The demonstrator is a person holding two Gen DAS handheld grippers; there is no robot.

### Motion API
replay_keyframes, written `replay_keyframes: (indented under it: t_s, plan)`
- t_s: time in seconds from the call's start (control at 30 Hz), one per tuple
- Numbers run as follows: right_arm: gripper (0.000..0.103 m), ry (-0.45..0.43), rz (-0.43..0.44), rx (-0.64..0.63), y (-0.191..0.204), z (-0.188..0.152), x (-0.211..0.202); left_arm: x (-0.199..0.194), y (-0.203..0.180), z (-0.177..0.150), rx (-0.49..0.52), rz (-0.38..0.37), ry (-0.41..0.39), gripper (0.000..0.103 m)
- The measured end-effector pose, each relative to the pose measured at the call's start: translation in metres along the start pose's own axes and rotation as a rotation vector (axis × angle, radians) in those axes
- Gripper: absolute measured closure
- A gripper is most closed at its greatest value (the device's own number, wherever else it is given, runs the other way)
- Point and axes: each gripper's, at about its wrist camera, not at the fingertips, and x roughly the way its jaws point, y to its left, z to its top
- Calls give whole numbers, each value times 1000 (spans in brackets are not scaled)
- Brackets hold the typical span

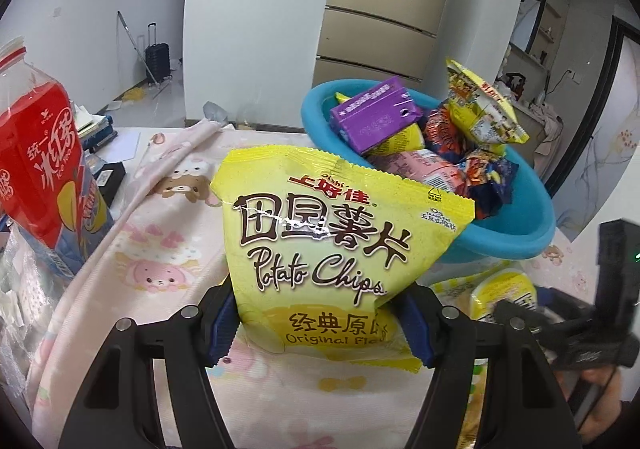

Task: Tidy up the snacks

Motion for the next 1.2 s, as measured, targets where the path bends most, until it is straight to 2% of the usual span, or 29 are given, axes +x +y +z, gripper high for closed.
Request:
replay_keyframes:
  t_s: [0.07,0.27,0.37,0.47,0.53,0.8,0.93,1.2]
  plan:
    - [8,-6,-37,-6,-2,-2,1,-3,-4,0,12,1,-10,32]
    - [10,11,12,-9,-1,-9,4,-11,-8,1,13,-21,-31,32]
    - [25,15,29,-48,7,-12,4,-16,-8,3,4,-25,-51,32]
    - [29,11,30,-68,11,-13,1,-19,-9,4,8,-30,-69,32]
    - [36,10,36,-66,10,-14,-1,-21,-12,4,19,-23,-80,32]
    - [39,-19,35,-97,12,-16,-18,-30,-22,3,78,17,-134,32]
    - [39,-23,-2,-39,0,-20,-32,-34,-26,1,96,22,-153,32]
    - [39,-129,-82,61,-30,-17,-69,-40,-28,1,109,15,-183,32]
